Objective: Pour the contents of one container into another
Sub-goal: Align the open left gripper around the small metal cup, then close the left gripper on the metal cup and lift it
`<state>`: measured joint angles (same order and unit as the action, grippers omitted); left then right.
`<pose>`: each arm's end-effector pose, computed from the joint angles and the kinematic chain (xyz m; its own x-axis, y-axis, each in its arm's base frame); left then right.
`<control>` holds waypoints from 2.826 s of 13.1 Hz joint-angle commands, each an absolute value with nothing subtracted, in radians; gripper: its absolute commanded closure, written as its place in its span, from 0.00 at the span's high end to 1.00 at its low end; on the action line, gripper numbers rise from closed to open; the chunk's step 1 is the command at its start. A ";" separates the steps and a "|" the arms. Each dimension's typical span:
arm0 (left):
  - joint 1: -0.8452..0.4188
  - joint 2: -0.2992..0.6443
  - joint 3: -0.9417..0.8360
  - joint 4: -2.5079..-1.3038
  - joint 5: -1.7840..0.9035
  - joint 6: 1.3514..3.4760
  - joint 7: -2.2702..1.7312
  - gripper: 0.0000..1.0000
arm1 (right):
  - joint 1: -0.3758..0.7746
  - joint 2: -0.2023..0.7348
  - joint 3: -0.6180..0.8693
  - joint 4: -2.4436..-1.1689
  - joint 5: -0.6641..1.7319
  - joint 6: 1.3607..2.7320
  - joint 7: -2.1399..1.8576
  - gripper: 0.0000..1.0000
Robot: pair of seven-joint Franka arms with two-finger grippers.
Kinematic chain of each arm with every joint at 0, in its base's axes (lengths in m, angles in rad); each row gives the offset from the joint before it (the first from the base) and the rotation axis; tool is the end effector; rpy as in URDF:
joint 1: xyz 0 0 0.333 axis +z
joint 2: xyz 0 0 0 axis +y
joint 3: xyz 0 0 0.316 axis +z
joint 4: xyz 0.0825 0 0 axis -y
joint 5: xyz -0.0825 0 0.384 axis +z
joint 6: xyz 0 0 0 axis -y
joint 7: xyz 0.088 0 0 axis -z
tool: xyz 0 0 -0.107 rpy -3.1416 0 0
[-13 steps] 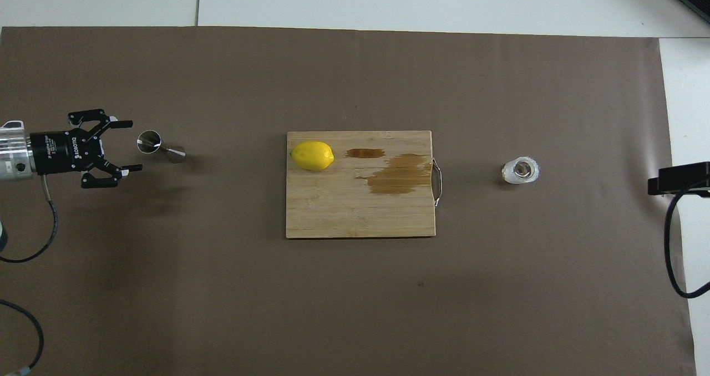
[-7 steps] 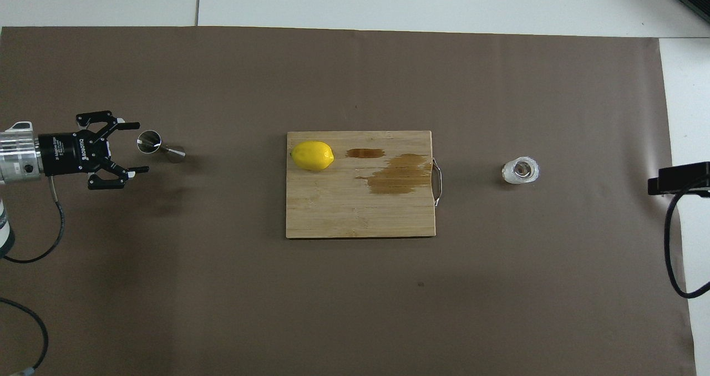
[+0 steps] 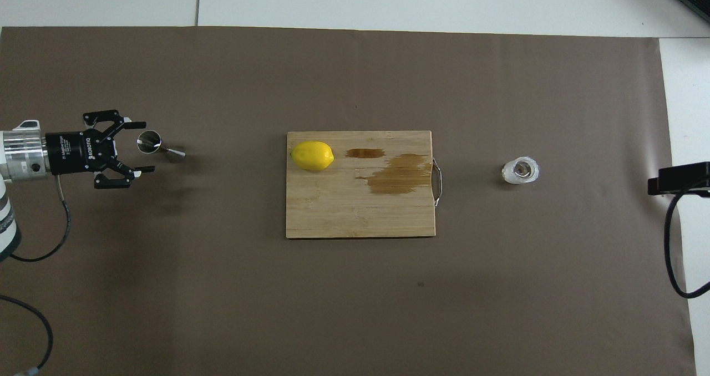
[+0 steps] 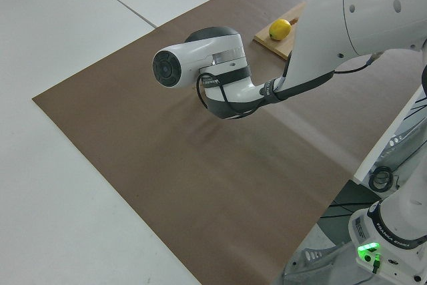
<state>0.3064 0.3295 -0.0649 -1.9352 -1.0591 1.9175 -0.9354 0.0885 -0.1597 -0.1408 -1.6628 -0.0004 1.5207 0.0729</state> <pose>0.5949 0.0849 0.3220 -0.0913 0.5468 -0.8323 0.9812 0.1919 0.0184 0.4981 -0.0325 0.6601 0.9922 -0.1235 0.0144 -0.1231 -0.9921 -0.0230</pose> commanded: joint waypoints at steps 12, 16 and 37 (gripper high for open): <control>0.285 0.302 -0.055 -1.985 -1.083 1.931 -0.873 0.98 | 0.084 -0.179 -0.135 -1.681 -0.017 1.513 0.084 1.00; 0.279 0.302 -0.055 -1.985 -1.083 1.934 -0.874 0.80 | 0.084 -0.179 -0.135 -1.681 -0.018 1.513 0.084 1.00; 0.166 0.230 -0.057 -1.911 -1.055 1.893 -1.155 0.00 | 0.084 -0.179 -0.135 -1.681 -0.017 1.513 0.084 1.00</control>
<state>0.2241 0.2865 -0.0693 -1.9010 -1.0604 1.9032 -1.0844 0.0885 -0.1597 -0.1408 -1.6628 -0.0004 1.5207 0.0729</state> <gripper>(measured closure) 0.515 0.000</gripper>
